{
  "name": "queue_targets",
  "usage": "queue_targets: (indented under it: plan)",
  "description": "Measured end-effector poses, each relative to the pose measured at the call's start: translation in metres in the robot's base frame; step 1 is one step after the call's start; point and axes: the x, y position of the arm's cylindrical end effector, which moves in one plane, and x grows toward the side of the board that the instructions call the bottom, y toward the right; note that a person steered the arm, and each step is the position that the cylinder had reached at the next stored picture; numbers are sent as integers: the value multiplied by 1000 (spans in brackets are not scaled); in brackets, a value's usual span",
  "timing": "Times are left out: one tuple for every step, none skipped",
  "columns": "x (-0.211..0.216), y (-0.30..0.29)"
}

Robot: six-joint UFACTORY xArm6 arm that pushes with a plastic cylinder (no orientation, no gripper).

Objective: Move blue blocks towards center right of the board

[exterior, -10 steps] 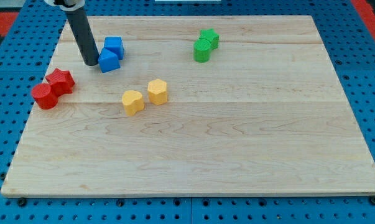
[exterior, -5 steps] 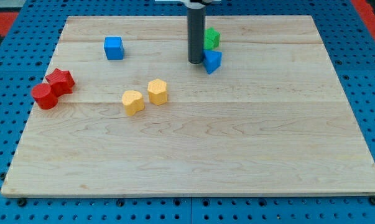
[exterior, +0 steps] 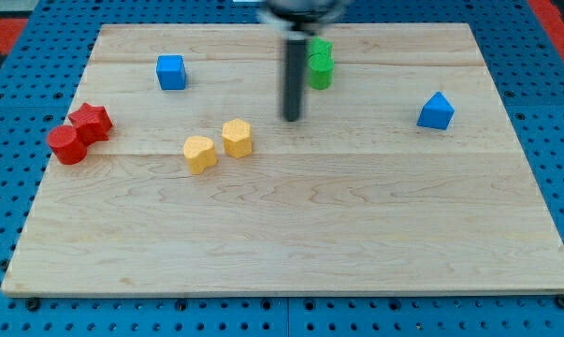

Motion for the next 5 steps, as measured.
queue_targets:
  plan:
    - [-38,-73]
    - [-52,-158]
    - [-74,-171]
    - [-115,-83]
    - [-82,2]
